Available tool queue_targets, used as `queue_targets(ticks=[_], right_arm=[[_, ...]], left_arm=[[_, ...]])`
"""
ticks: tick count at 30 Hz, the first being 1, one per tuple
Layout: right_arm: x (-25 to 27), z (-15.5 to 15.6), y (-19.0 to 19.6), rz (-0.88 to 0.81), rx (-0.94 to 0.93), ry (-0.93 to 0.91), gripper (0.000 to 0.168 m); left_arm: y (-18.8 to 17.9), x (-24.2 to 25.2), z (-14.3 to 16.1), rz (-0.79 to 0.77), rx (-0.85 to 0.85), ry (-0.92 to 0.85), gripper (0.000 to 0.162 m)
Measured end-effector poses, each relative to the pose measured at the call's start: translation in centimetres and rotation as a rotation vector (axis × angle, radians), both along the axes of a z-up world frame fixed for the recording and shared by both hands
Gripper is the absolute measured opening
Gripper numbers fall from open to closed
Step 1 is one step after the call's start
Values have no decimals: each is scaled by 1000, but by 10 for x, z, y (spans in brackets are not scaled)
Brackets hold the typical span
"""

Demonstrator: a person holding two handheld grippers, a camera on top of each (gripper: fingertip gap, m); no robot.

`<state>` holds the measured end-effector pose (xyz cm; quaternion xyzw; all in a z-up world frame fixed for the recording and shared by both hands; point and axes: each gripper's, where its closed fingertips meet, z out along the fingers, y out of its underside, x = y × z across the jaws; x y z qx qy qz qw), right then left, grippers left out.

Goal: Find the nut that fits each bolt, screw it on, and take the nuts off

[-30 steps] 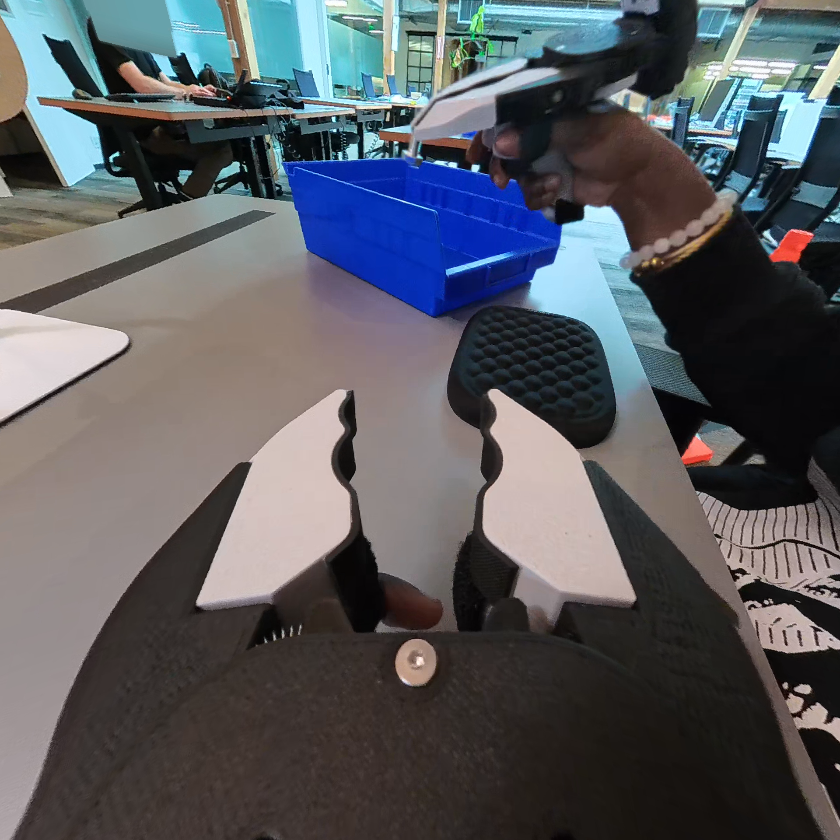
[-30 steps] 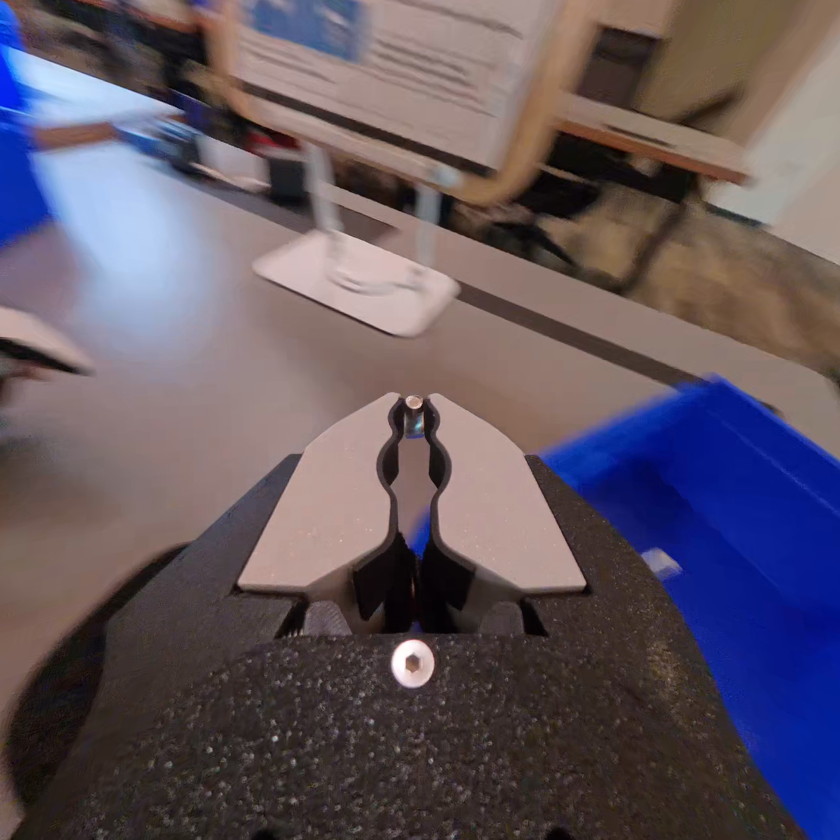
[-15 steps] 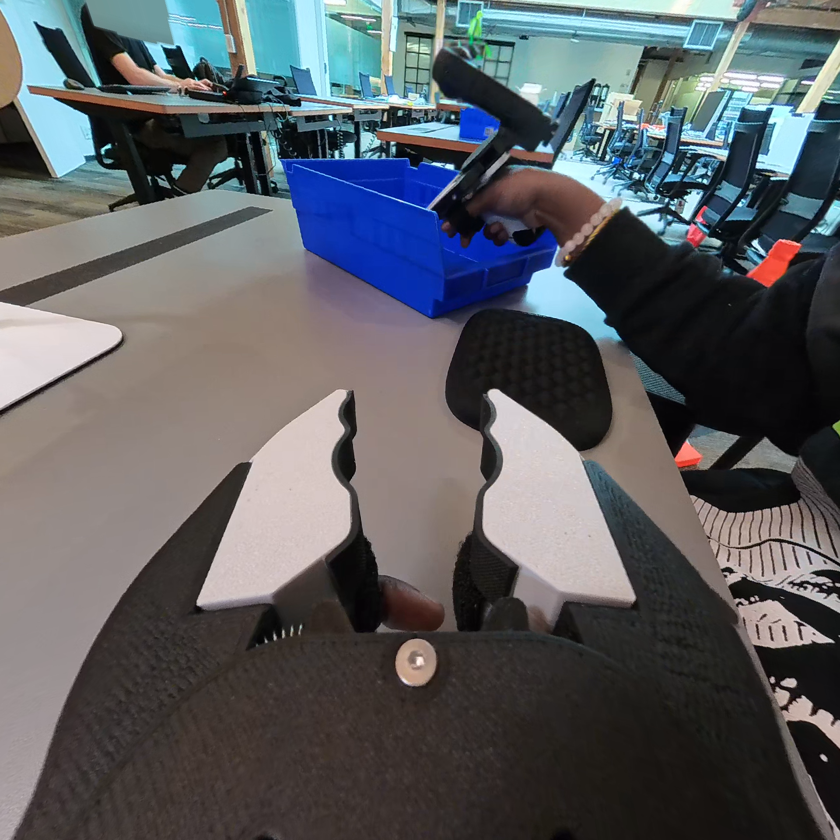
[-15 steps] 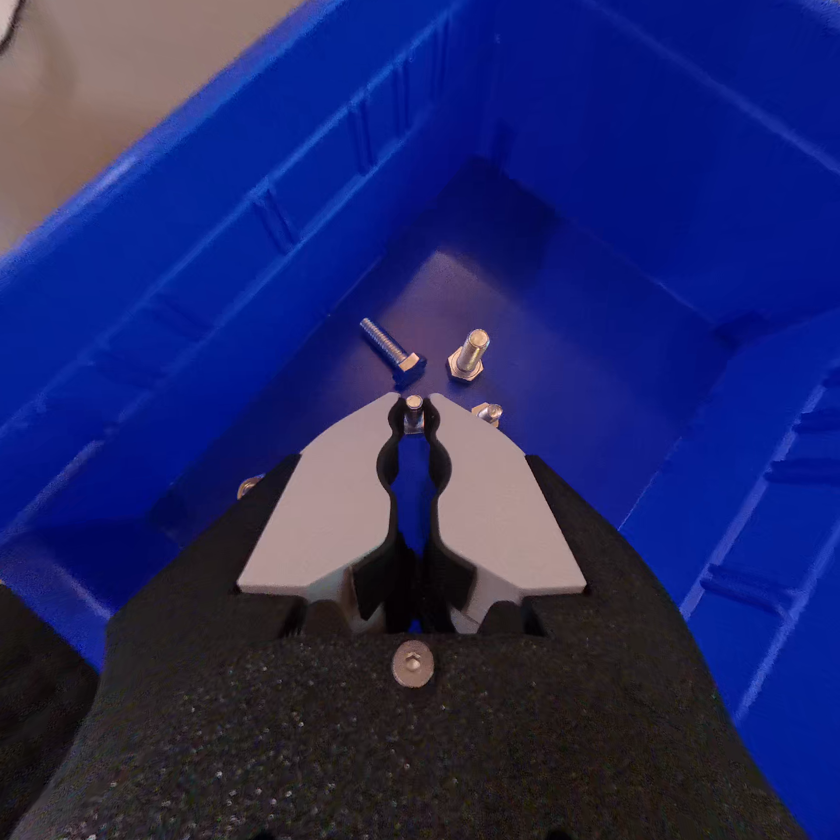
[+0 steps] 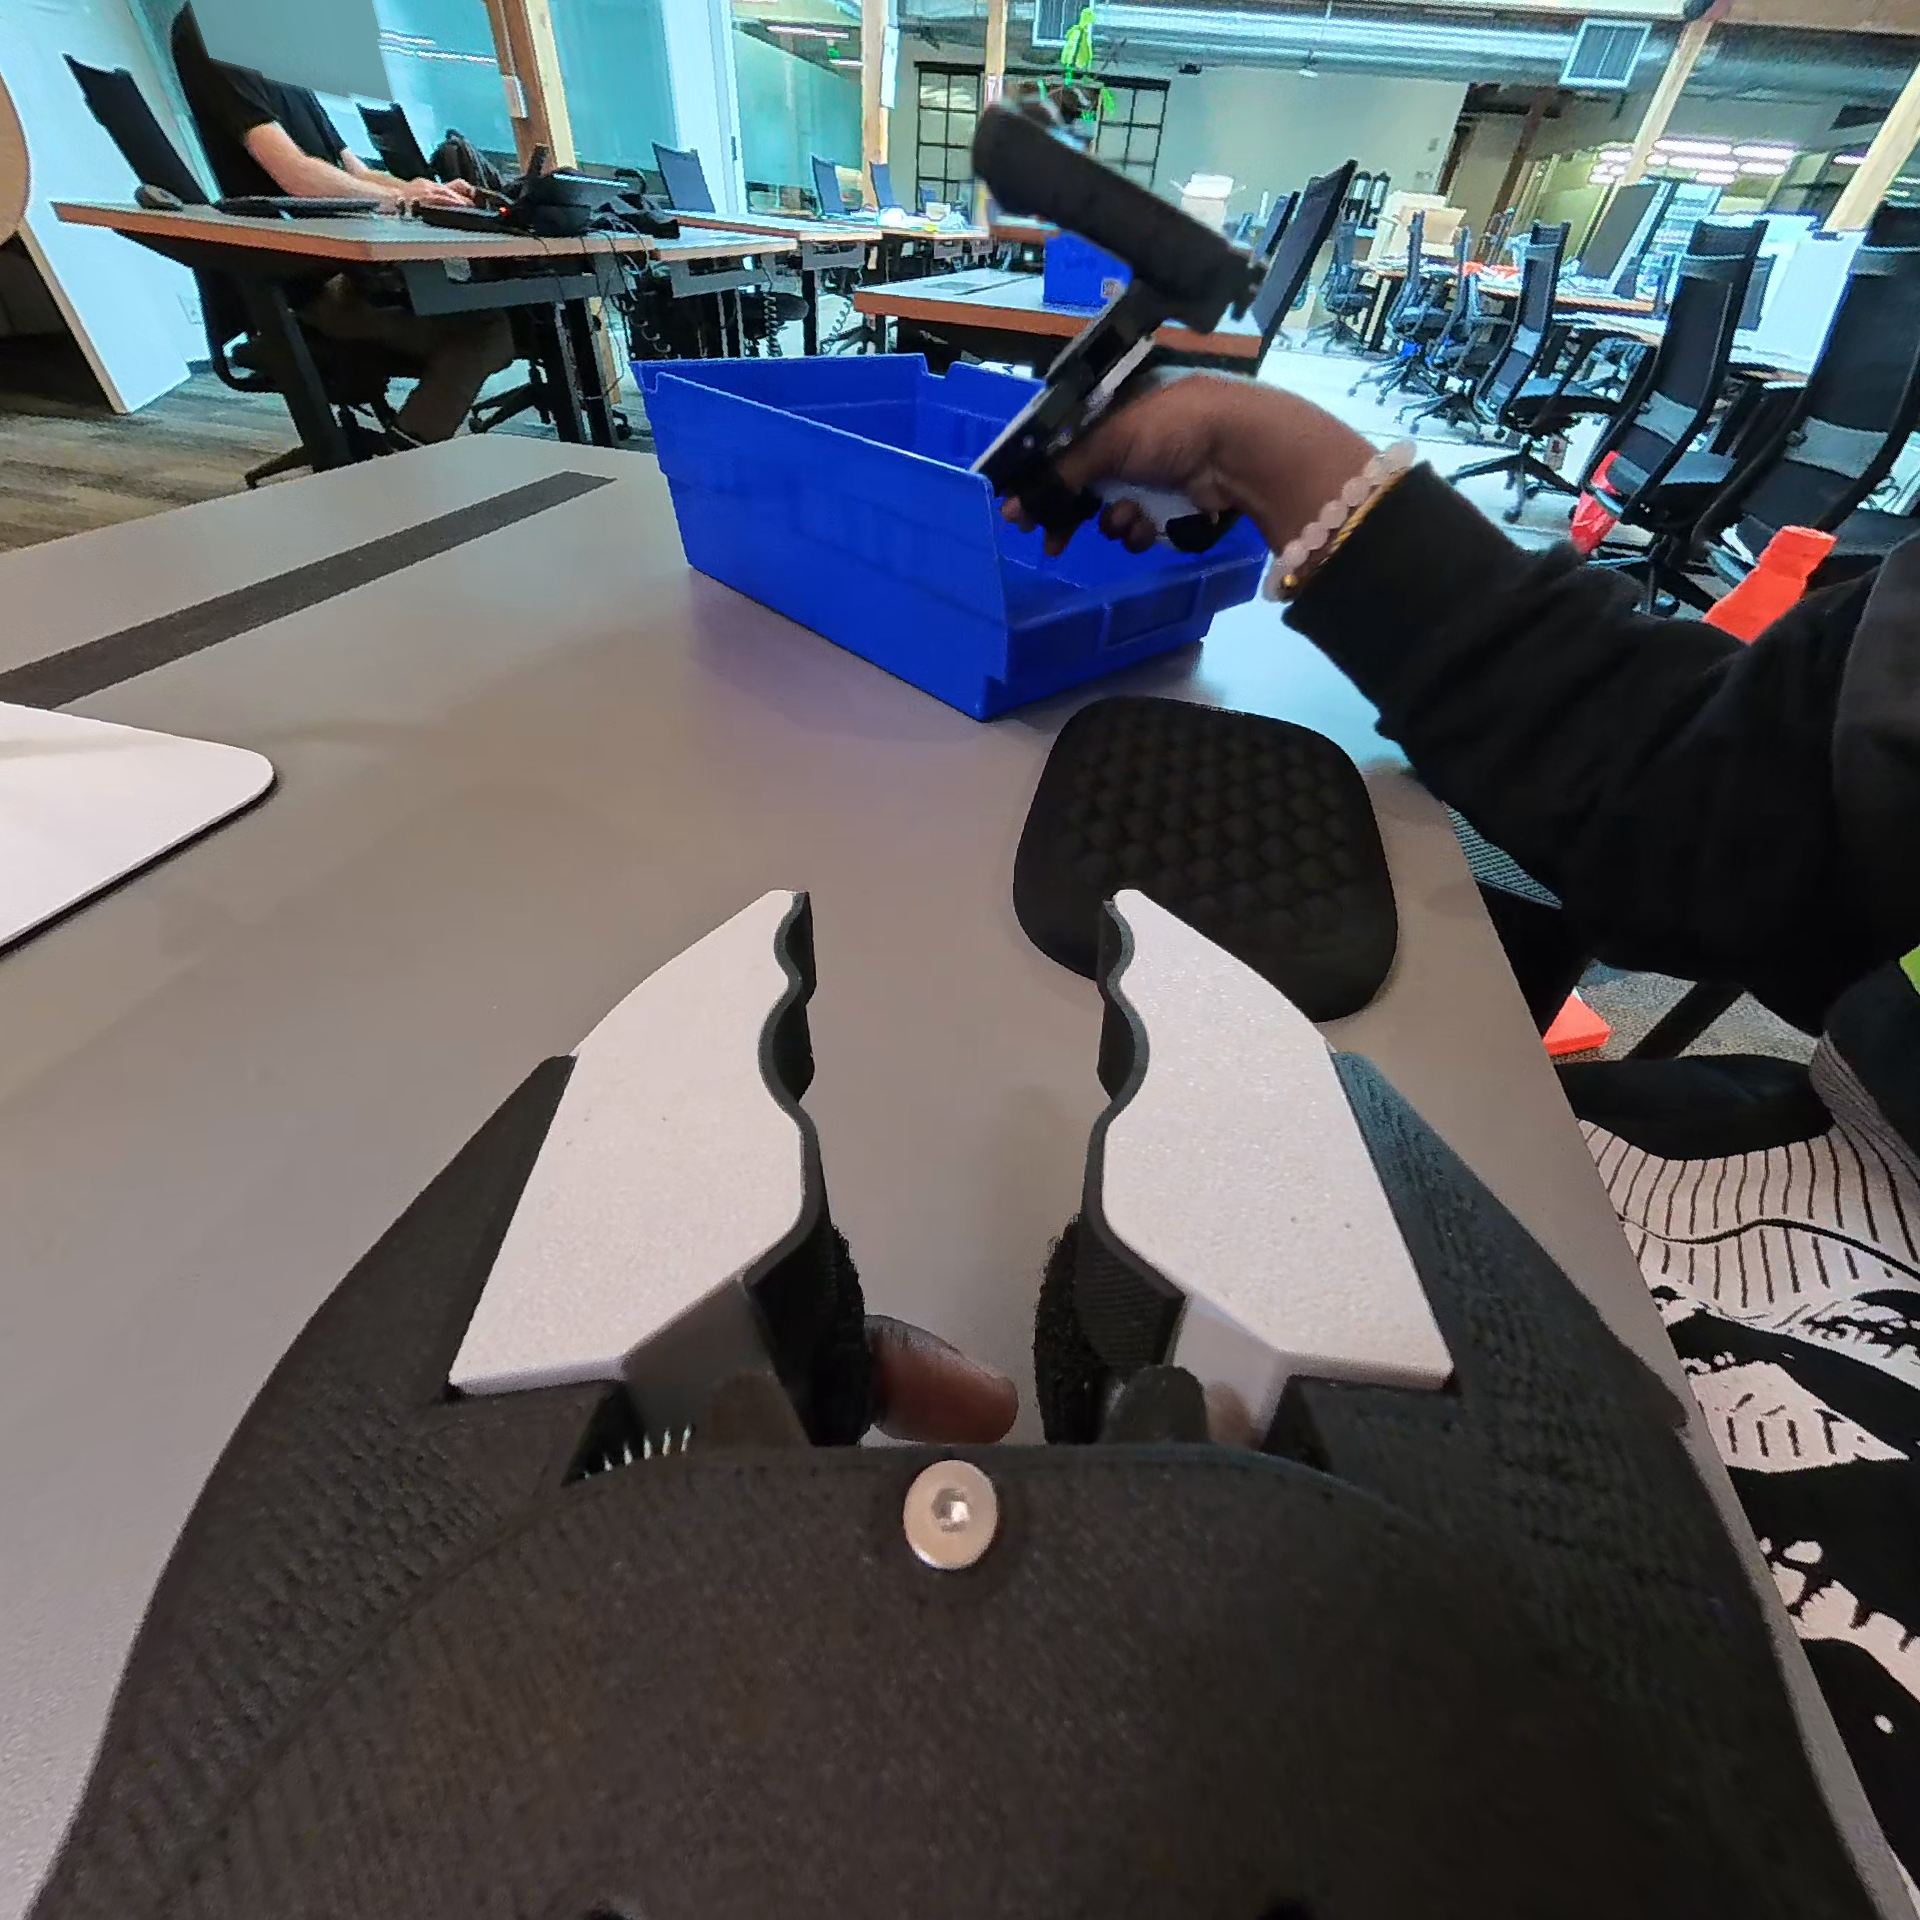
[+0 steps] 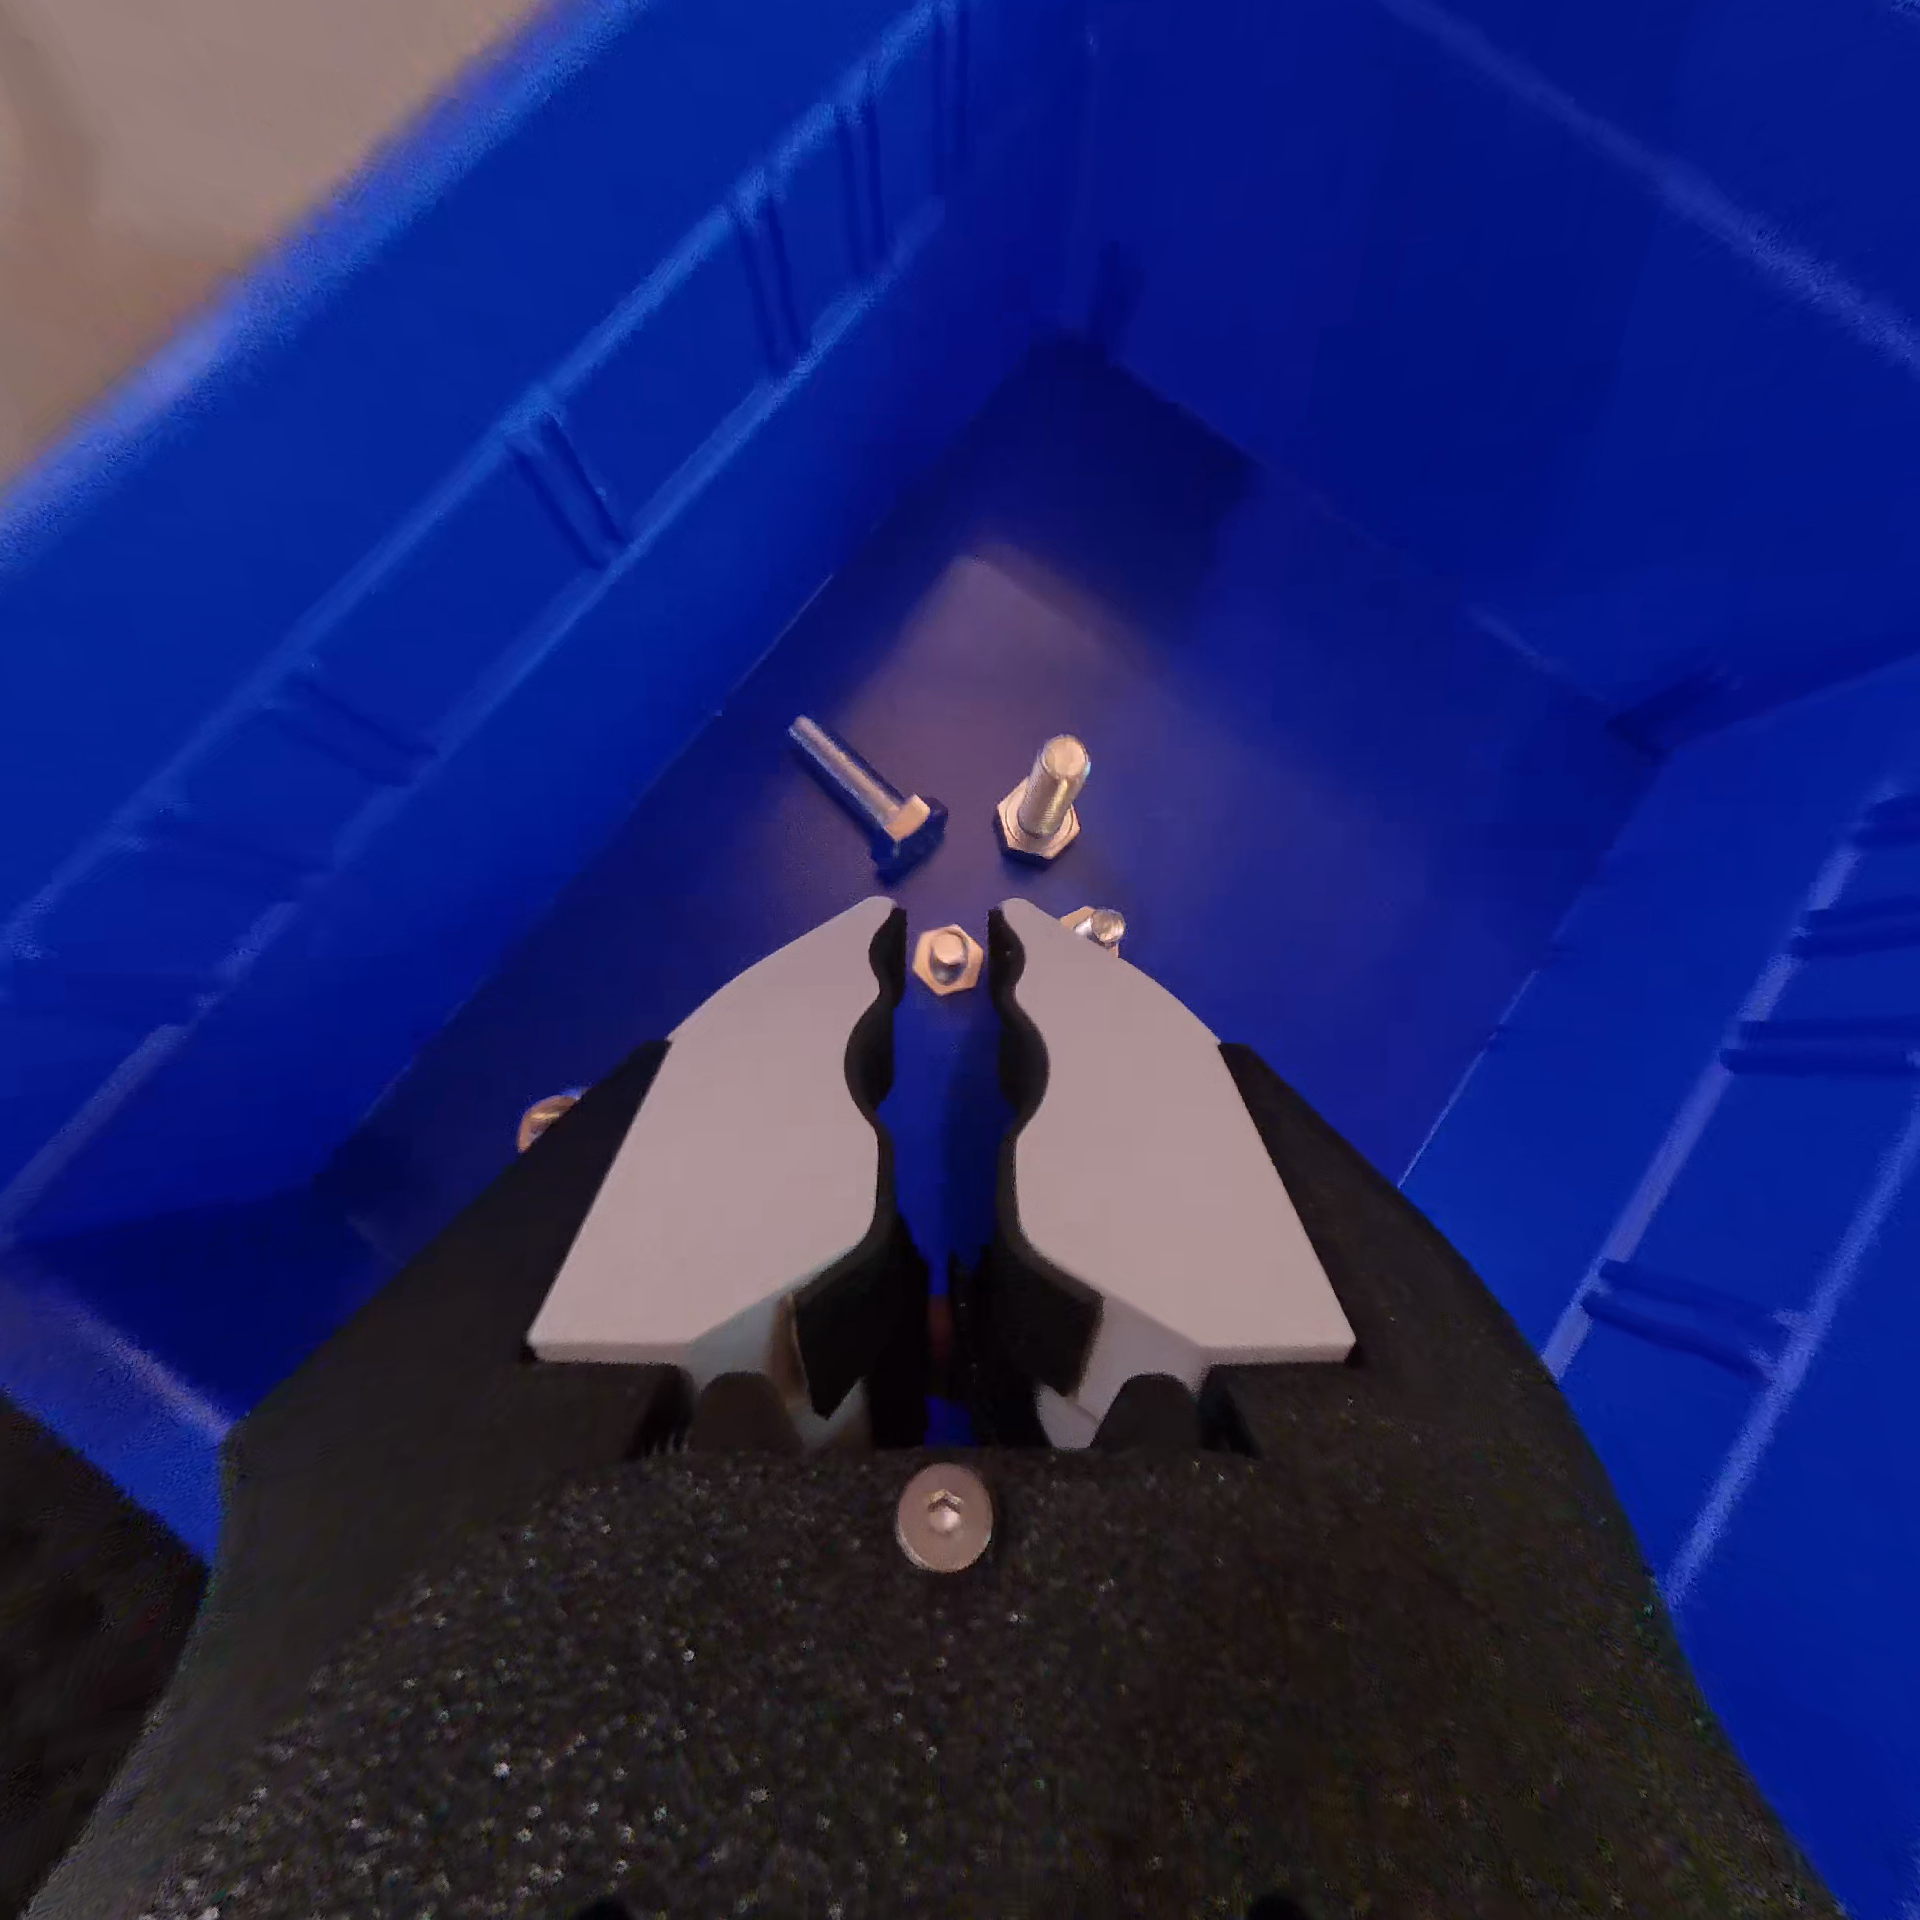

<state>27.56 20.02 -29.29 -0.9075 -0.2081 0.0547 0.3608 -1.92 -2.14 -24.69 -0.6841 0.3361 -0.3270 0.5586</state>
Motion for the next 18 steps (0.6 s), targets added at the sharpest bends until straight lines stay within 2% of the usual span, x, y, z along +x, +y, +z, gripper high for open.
queue_targets(ticks=[3,6,9,10,13,18], right_arm=[[-36,44,-12,72,178,98,27],[-92,91,-44,206,388,222,56],[-154,120,-92,396,563,349,65],[-173,122,-108,458,594,386,62],[-211,95,-138,588,534,403,56],[-238,33,-148,695,365,321,56]], left_arm=[[0,0,0,1,-4,-1,53],[1,-1,0,3,-7,-3,53],[0,0,-1,3,-15,0,53],[0,-1,-1,3,-16,1,53],[0,-1,-2,6,-15,8,53],[-1,-4,1,11,3,15,53]])
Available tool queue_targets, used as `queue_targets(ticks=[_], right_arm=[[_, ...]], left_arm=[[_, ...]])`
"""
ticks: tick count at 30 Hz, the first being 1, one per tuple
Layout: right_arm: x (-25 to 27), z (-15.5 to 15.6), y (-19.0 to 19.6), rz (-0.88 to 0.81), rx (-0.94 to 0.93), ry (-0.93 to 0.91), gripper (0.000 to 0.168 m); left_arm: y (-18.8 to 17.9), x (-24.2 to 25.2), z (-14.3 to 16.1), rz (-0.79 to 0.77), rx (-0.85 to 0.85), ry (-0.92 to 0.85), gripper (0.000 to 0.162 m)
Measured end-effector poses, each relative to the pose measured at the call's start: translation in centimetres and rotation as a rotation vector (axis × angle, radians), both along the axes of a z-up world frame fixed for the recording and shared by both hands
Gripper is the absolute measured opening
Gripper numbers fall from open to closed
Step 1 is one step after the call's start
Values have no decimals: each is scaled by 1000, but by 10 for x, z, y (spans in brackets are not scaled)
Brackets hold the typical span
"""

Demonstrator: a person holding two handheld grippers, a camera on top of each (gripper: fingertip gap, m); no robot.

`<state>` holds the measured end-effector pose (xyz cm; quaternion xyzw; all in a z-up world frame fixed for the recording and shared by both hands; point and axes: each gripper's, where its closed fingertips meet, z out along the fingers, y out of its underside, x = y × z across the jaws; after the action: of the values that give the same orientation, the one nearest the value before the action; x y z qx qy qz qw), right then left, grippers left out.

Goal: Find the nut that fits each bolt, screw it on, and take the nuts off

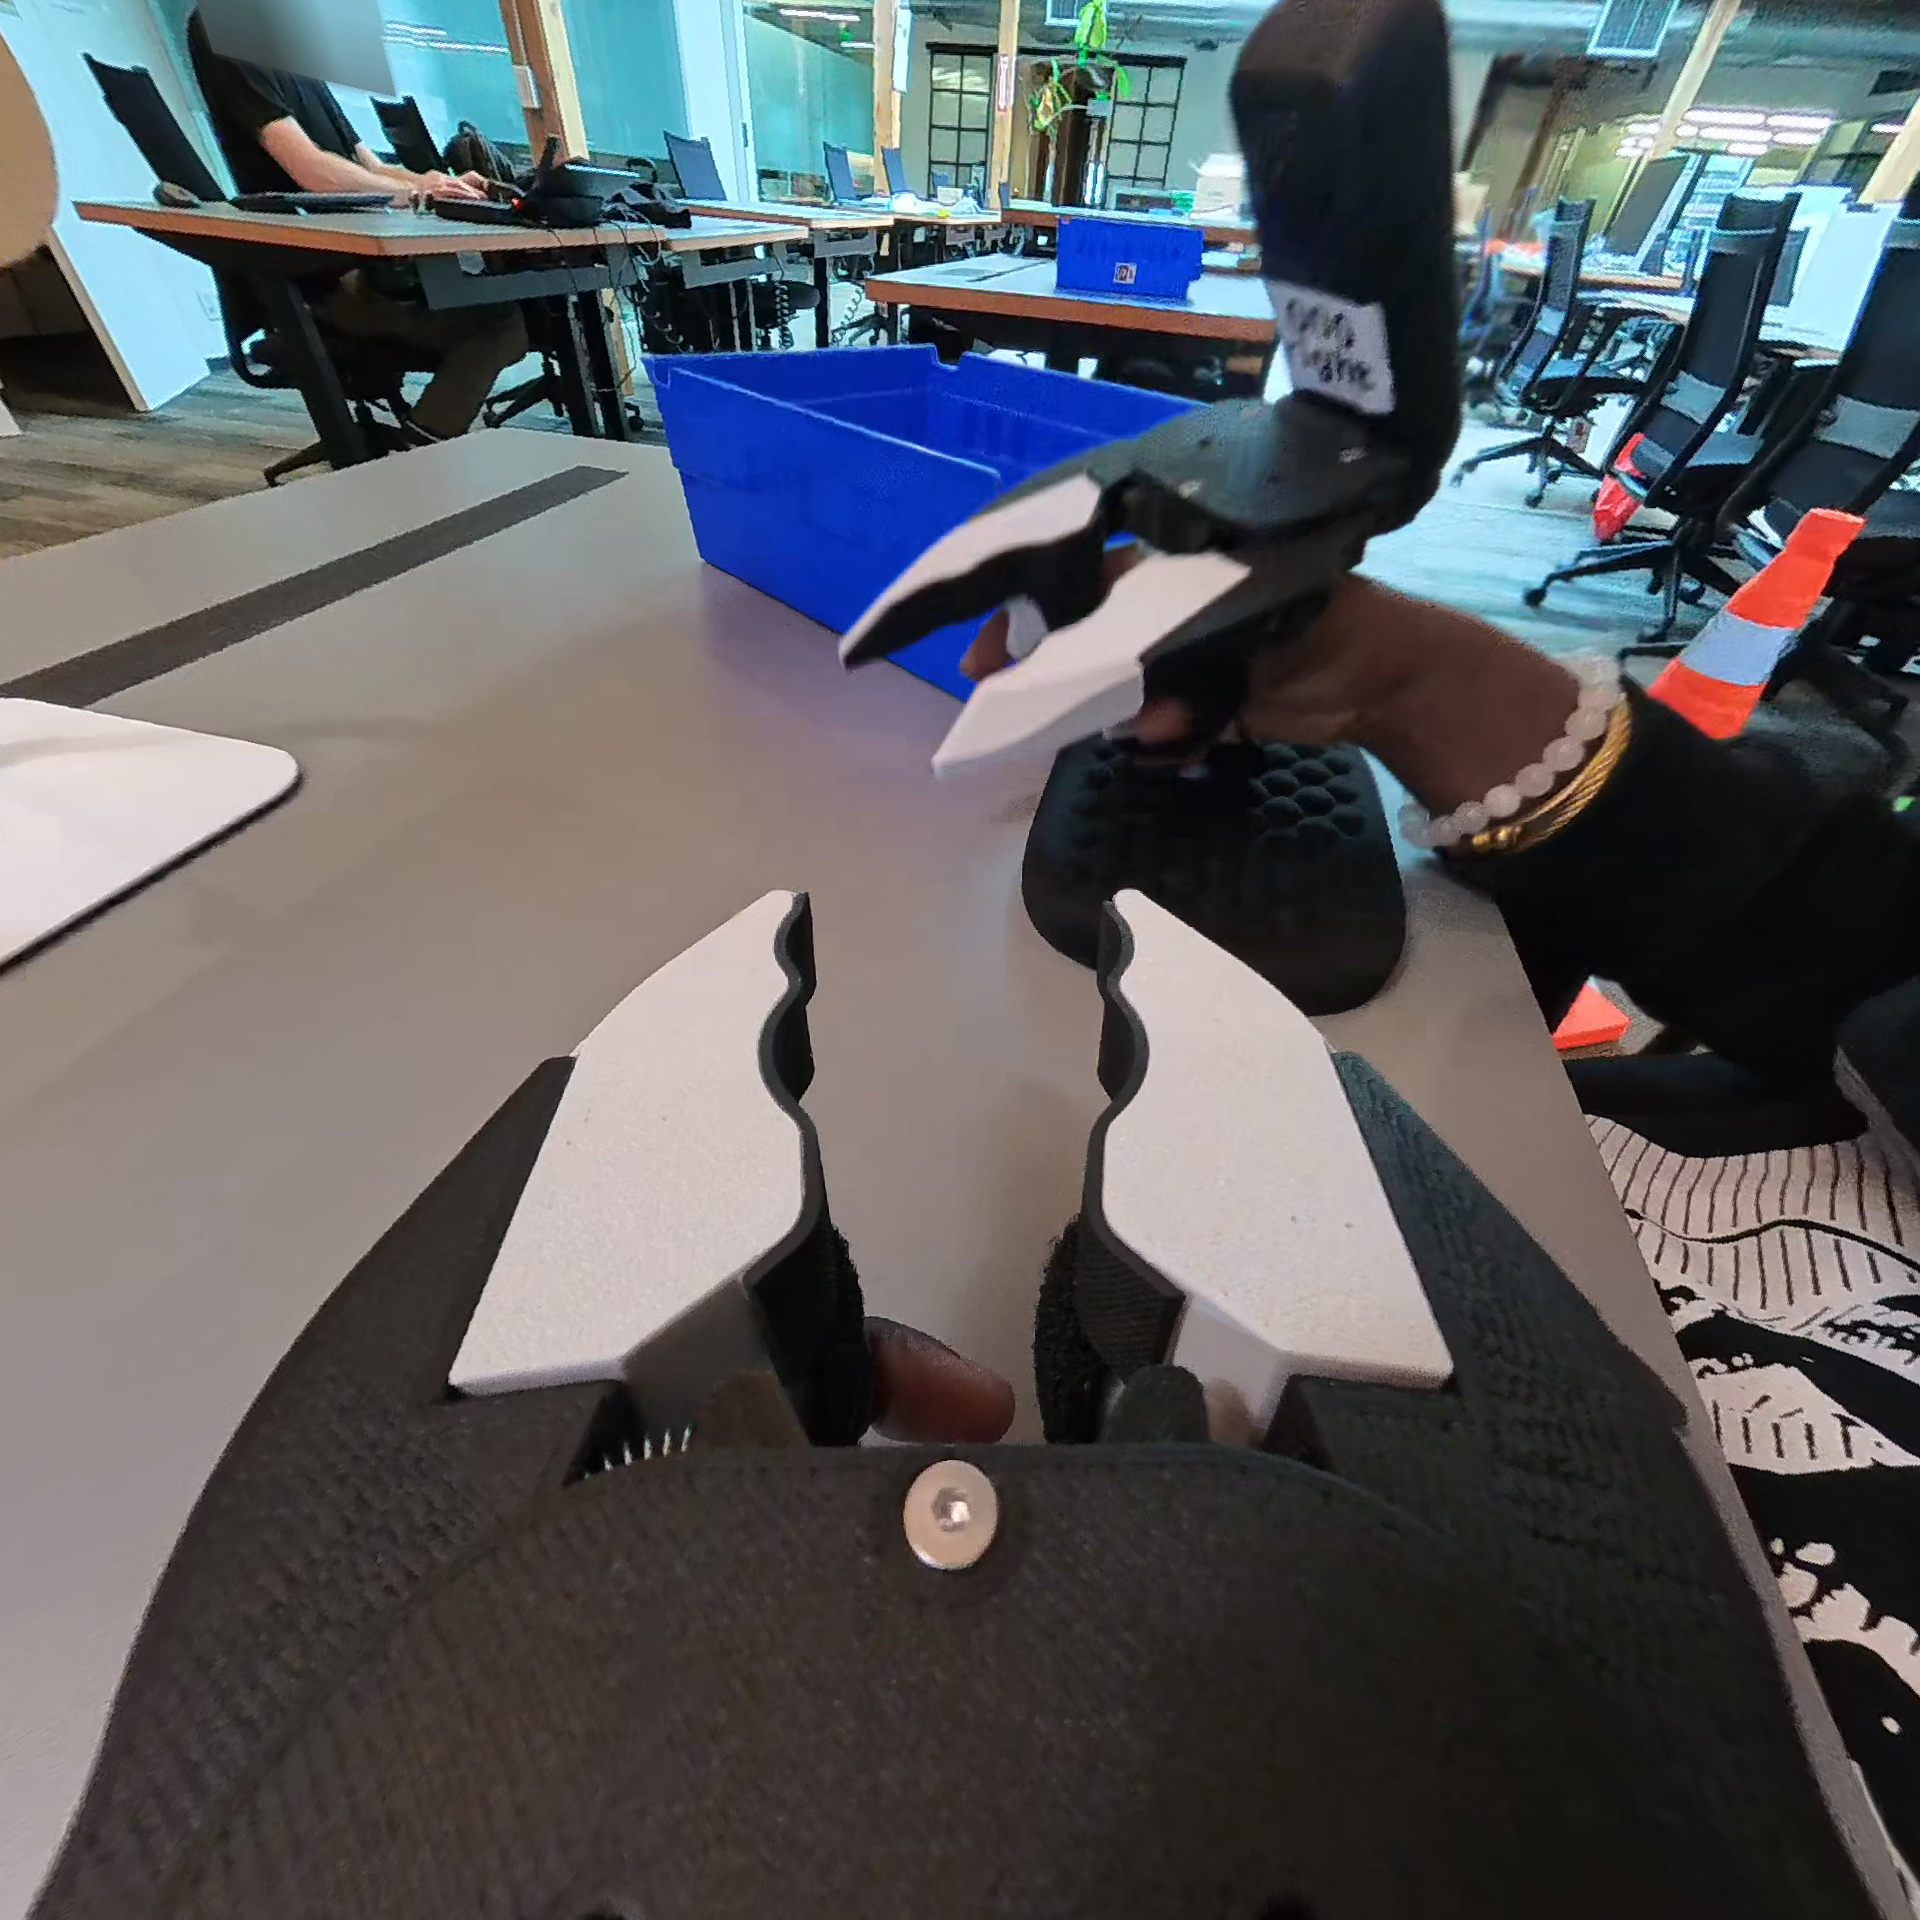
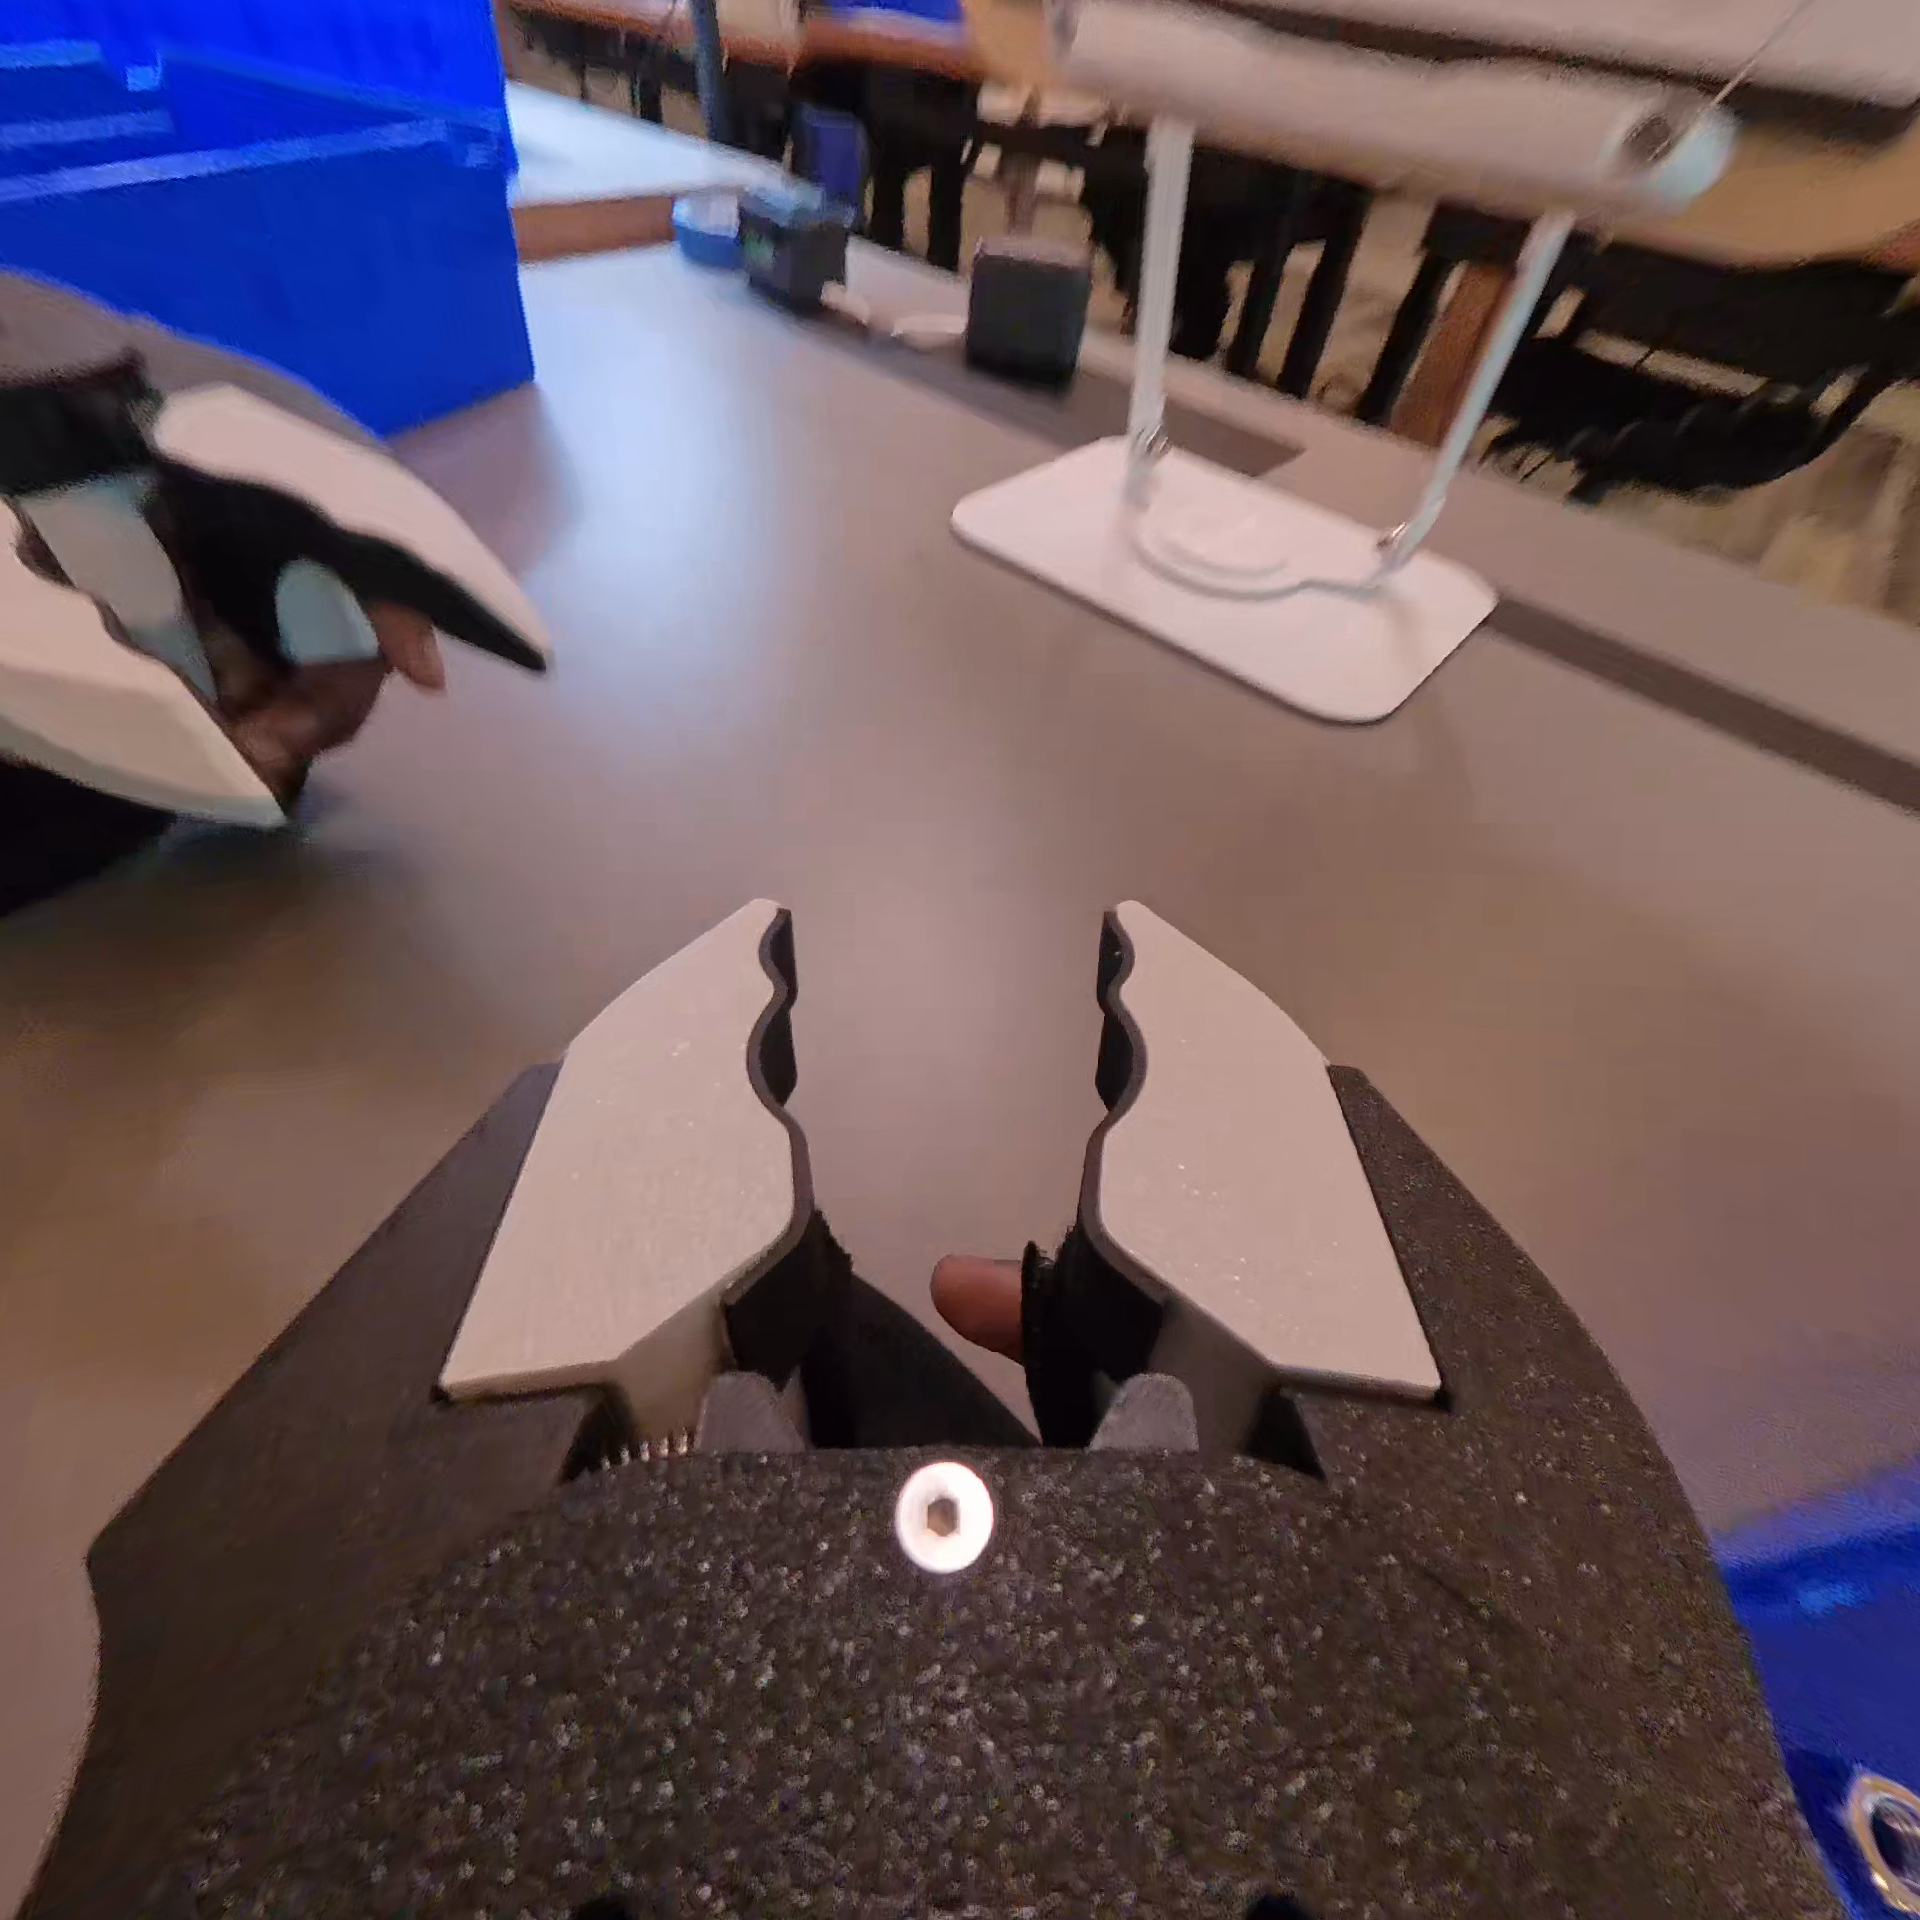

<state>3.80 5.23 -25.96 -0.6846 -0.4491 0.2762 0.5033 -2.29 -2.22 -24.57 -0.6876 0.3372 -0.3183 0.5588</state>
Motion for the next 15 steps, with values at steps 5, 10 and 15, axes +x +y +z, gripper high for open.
queue_targets(ticks=[5,10,15], right_arm=[[-8,-19,-4,45,-37,-123,57],[-7,-16,-4,45,-34,-101,56],[-7,-17,-4,39,-35,-105,55]], left_arm=[[-21,-10,40,-58,22,-61,53],[-50,-95,115,89,60,26,52],[-25,-299,118,798,-114,144,53]])
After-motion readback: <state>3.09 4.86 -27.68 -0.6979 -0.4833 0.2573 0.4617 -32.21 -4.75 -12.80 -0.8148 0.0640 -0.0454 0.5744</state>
